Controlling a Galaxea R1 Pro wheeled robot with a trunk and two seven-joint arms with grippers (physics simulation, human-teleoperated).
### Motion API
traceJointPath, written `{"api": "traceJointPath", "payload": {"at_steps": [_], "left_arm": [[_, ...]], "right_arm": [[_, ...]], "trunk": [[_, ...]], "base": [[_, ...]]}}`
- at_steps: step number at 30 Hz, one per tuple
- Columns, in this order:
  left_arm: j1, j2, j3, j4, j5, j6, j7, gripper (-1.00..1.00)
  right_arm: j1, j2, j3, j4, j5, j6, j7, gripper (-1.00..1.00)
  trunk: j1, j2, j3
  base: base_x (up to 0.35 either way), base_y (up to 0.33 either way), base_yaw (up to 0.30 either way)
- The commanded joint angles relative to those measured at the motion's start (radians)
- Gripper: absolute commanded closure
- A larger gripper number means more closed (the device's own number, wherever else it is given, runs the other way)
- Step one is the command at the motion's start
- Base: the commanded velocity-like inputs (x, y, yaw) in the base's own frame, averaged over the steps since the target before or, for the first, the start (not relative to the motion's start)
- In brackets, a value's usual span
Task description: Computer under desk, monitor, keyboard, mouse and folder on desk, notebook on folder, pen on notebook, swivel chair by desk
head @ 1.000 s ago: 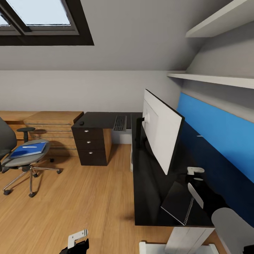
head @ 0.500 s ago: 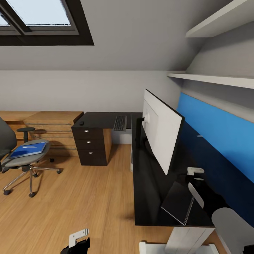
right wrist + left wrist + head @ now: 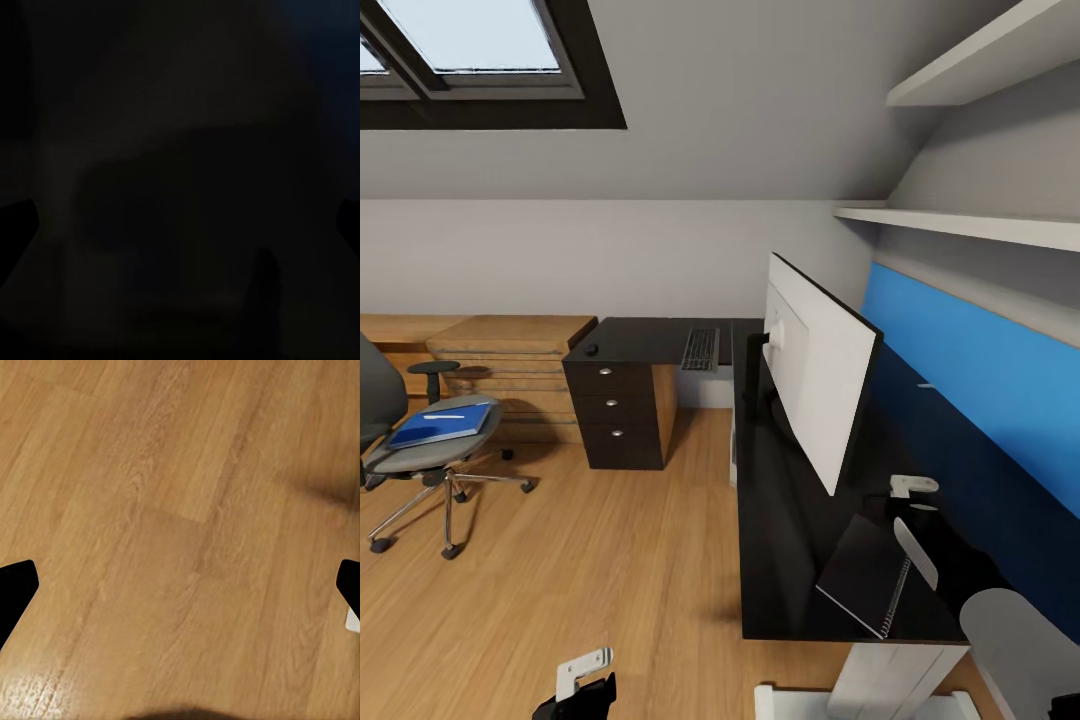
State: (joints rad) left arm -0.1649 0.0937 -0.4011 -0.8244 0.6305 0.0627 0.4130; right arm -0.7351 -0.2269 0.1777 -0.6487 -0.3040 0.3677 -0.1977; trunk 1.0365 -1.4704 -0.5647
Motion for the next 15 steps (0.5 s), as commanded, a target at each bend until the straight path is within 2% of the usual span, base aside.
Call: {"api": "traceJointPath", "payload": {"at_steps": [1, 15], "left_arm": [[-0.001, 0.001, -0.005, -0.002, 0.005, 0.003, 0.009, -1.0], [-0.001, 0.001, -0.005, -0.002, 0.004, 0.002, 0.013, -1.0]], "right_arm": [[-0.001, -0.002, 0.008, -0.002, -0.01, 0.005, -0.01, -1.0], [-0.001, -0.001, 0.008, -0.002, -0.01, 0.008, -0.009, -1.0]], "trunk": [[0.004, -0.008, -0.004], [0.057, -0.106, -0.048]], "base": [[0.0, 0.0, 0.0], [0.0, 0.0, 0.0]]}}
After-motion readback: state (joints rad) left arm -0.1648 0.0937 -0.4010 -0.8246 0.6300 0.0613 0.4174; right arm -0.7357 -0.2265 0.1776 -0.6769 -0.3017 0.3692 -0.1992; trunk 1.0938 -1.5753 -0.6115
